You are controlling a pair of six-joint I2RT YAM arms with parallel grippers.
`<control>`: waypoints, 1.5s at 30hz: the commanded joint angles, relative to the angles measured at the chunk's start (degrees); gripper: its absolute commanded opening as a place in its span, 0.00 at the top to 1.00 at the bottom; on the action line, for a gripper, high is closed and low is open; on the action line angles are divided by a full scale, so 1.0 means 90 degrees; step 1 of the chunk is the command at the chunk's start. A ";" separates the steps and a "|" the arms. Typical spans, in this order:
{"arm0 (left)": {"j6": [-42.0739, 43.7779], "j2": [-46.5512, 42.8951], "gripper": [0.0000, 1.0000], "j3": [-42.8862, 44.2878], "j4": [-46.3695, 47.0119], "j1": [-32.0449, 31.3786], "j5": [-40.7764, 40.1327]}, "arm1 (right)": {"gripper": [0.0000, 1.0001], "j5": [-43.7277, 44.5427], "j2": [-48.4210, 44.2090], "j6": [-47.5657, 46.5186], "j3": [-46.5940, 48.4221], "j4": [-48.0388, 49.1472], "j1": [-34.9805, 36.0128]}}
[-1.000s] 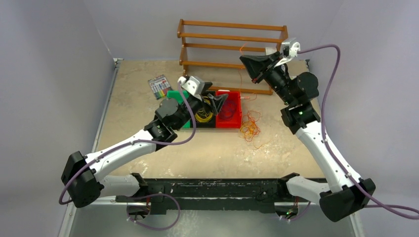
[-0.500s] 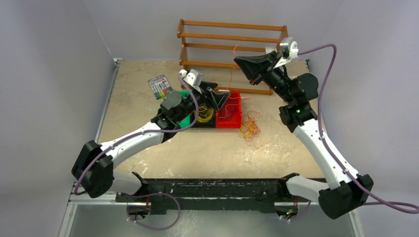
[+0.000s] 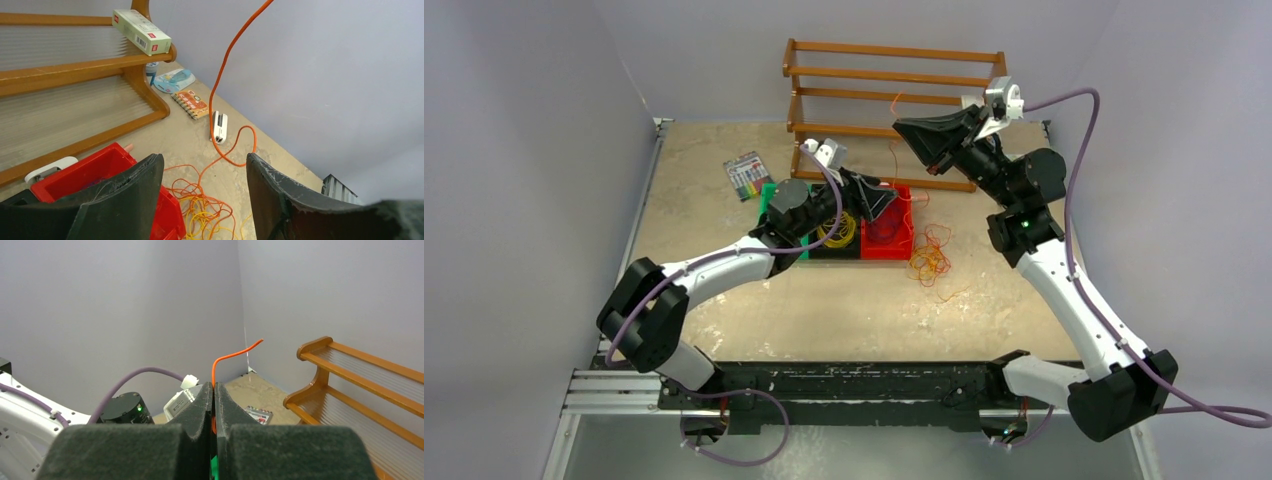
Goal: Untangle the cables
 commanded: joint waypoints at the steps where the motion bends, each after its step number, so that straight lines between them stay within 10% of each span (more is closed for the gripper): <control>1: -0.0242 0.0095 0.40 0.0477 0.0545 0.0054 0.0350 | 1.00 -0.0193 -0.0172 0.0017 -0.0007 0.0372 0.0006; 25: -0.0515 0.0521 1.00 0.0638 0.0670 0.0145 0.0749 | 1.00 -0.0243 -0.0177 0.0065 -0.0065 0.0427 0.0005; 45: 0.1379 -0.1997 1.00 0.0600 -0.3773 0.0272 -0.3789 | 0.77 -0.0142 0.0652 -0.0064 -0.0163 0.0525 0.0028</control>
